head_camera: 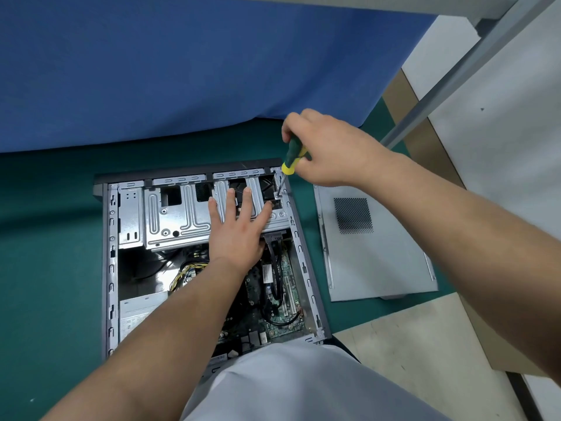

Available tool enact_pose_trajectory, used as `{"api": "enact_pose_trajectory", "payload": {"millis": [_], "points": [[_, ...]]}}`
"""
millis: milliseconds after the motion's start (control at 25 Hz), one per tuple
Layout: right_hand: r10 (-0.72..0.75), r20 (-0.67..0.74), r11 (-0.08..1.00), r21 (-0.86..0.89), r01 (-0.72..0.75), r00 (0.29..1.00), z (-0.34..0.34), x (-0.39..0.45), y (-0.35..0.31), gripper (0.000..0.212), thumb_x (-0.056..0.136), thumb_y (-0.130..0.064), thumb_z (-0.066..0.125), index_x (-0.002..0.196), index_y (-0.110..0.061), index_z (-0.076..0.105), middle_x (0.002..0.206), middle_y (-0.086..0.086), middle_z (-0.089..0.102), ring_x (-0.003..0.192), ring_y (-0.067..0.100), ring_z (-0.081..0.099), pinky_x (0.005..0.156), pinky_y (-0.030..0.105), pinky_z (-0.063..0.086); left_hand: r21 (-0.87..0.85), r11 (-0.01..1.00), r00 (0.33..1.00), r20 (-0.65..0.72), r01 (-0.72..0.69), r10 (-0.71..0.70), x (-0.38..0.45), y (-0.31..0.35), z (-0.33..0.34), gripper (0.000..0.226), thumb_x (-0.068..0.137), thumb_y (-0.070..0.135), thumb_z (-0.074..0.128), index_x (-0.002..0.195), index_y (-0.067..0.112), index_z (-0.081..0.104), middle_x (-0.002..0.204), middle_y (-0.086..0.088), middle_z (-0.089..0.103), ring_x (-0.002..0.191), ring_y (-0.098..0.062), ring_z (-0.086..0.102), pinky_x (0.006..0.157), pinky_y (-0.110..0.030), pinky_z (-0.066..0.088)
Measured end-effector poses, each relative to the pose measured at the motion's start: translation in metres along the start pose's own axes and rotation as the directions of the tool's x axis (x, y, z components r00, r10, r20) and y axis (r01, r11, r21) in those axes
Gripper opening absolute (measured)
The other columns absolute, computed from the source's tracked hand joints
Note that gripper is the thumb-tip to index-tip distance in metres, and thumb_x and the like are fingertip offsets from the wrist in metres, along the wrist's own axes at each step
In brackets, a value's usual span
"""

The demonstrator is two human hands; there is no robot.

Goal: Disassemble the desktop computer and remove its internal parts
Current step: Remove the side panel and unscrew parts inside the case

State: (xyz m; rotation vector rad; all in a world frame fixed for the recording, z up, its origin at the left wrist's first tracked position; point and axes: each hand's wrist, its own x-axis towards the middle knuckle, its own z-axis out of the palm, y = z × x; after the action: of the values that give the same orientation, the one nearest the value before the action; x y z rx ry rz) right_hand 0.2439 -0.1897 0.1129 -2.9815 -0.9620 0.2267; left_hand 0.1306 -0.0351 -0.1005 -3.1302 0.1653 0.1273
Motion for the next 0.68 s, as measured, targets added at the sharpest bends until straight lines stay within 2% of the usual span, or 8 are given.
{"api": "enact_pose_trajectory", "payload": {"millis": [120,200,280,360,440,520,600,680], "points": [[0.111,-0.085,0.987,-0.106,-0.12,0.99,-0.002,0.001,-0.001,0.044,0.098,-0.056,0.039,0.127,-0.024,0.047,0.096,0.007,0.057,0.082,0.033,0.052,0.068,0.038,0.039,0.002,1.0,1.0,0.002,0.0,0.0,-0.001,0.001,0.0,0.094,0.089,0.057,0.062,0.158,0.037,0.002,0.171,-0.015,0.006,0.155,-0.048,0.003,0.117,-0.073,-0.003],[0.049,-0.088,0.993,-0.105,-0.059,0.995,0.0,0.001,-0.003,0.033,0.1,-0.045,0.041,0.121,-0.021,0.048,0.096,0.007,0.058,0.079,0.034,0.052,0.066,0.037,0.037,0.005,1.0,1.0,0.004,0.002,-0.002,-0.001,0.001,0.0,0.094,0.089,0.057,0.063,0.158,0.037,0.003,0.171,-0.015,0.006,0.155,-0.048,0.003,0.117,-0.073,-0.002],[-0.037,0.02,0.995,0.097,0.035,0.999,-0.001,-0.001,-0.005,0.034,0.089,-0.029,0.052,0.122,-0.022,0.047,0.105,0.004,0.057,0.086,0.03,0.055,0.068,0.036,0.038,0.001,1.0,1.0,0.003,0.004,-0.004,-0.001,0.001,-0.001,0.094,0.088,0.056,0.063,0.158,0.037,0.004,0.171,-0.015,0.007,0.155,-0.048,0.004,0.117,-0.073,-0.002],[0.035,-0.007,0.997,0.072,-0.034,0.999,0.0,-0.002,-0.008,0.035,0.092,-0.041,0.05,0.122,-0.025,0.047,0.097,0.003,0.057,0.084,0.032,0.056,0.066,0.037,0.04,0.003,1.0,1.0,0.006,0.004,-0.004,-0.001,0.001,-0.002,0.094,0.088,0.057,0.063,0.158,0.037,0.003,0.171,-0.015,0.006,0.155,-0.048,0.004,0.117,-0.073,-0.002],[0.092,-0.152,0.987,-0.118,-0.11,0.984,0.002,-0.003,-0.011,0.037,0.1,-0.056,0.037,0.117,-0.025,0.051,0.083,0.005,0.054,0.074,0.034,0.052,0.061,0.036,0.038,0.005,1.0,1.0,0.008,0.004,-0.004,-0.001,0.001,-0.002,0.094,0.089,0.057,0.063,0.158,0.037,0.002,0.171,-0.015,0.005,0.155,-0.047,0.003,0.117,-0.073,-0.003],[0.019,-0.137,0.995,-0.092,-0.032,0.99,0.002,-0.004,-0.011,0.028,0.1,-0.042,0.042,0.118,-0.024,0.053,0.09,0.007,0.056,0.077,0.035,0.054,0.065,0.037,0.043,0.003,1.0,1.0,0.009,0.005,-0.005,-0.002,0.002,-0.002,0.094,0.089,0.057,0.063,0.158,0.037,0.003,0.171,-0.015,0.005,0.155,-0.047,0.002,0.117,-0.073,-0.003],[-0.003,-0.064,1.0,0.022,0.004,0.998,0.001,-0.005,-0.011,0.037,0.089,-0.03,0.051,0.125,-0.021,0.05,0.105,0.007,0.059,0.087,0.033,0.056,0.07,0.037,0.043,0.001,1.0,1.0,0.007,0.006,-0.006,-0.002,0.001,-0.002,0.094,0.089,0.056,0.064,0.158,0.037,0.003,0.171,-0.015,0.005,0.155,-0.047,0.002,0.117,-0.073,-0.003],[0.11,-0.123,0.993,-0.032,-0.115,0.986,0.005,-0.006,-0.01,0.041,0.094,-0.042,0.049,0.126,-0.017,0.046,0.099,0.008,0.059,0.082,0.036,0.055,0.065,0.039,0.041,0.0,1.0,1.0,0.006,0.006,-0.006,-0.002,0.001,-0.002,0.095,0.089,0.057,0.063,0.158,0.037,0.002,0.171,-0.015,0.005,0.155,-0.047,0.002,0.118,-0.073,-0.003]]}}
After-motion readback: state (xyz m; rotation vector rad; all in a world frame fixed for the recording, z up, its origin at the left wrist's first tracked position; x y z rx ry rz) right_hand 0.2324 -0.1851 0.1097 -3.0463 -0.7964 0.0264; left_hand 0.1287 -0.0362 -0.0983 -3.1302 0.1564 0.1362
